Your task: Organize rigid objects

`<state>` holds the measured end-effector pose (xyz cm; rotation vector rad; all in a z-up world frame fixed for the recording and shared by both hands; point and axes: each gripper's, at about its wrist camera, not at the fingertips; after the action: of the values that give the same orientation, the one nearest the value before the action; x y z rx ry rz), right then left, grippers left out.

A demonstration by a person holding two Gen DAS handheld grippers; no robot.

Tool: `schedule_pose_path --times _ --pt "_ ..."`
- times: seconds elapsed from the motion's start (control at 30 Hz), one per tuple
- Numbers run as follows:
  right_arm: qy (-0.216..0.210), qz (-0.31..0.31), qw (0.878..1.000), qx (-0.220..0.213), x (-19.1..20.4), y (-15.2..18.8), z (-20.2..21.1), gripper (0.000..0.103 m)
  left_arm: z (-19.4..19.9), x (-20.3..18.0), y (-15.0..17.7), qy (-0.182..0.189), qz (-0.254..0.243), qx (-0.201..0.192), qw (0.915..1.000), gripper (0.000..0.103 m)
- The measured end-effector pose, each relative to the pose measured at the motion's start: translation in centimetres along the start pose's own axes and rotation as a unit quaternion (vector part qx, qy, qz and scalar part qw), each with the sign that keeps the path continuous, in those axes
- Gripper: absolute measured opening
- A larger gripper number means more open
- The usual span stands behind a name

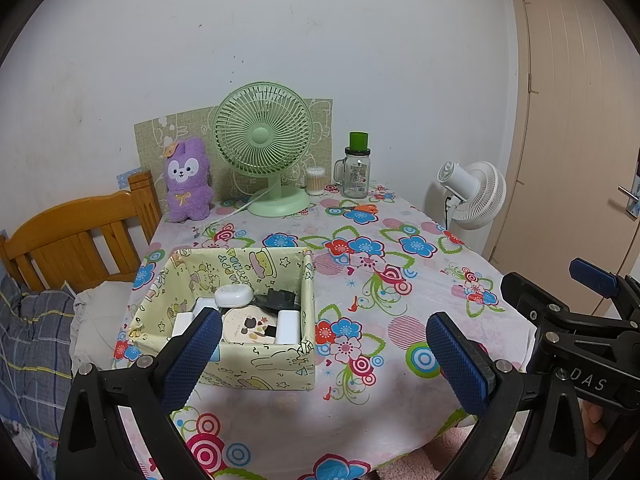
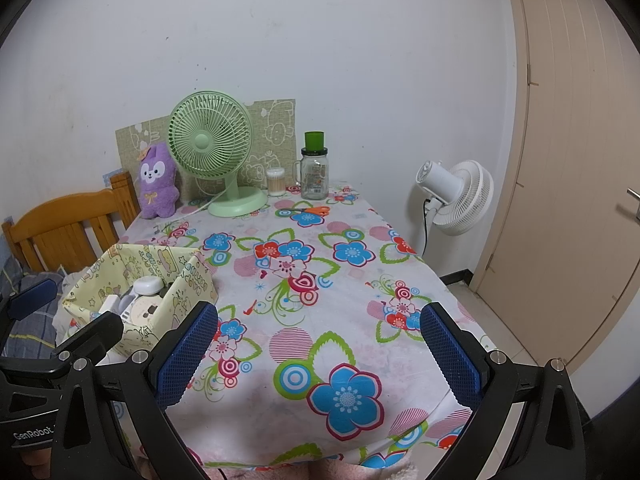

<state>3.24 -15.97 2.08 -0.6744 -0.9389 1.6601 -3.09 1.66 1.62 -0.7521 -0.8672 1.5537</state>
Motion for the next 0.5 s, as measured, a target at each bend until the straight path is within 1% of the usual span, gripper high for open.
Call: schedule_pose_path --times 0.5 --pt "0.000 0.001 1.000 0.001 -0.01 0.08 -0.12 0.102 -0.31 -0.22 0.16 0.001 0.001 0.002 1.0000 0.103"
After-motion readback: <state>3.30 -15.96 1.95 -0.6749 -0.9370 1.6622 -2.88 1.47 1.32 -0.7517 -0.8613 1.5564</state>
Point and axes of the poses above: each gripper's, at about its wrist camera, not at the fingertips, and z roughly against the way its jaws point, x to its left, y to its underside, and after that the axes turned 2 degrees about -x, right-handed
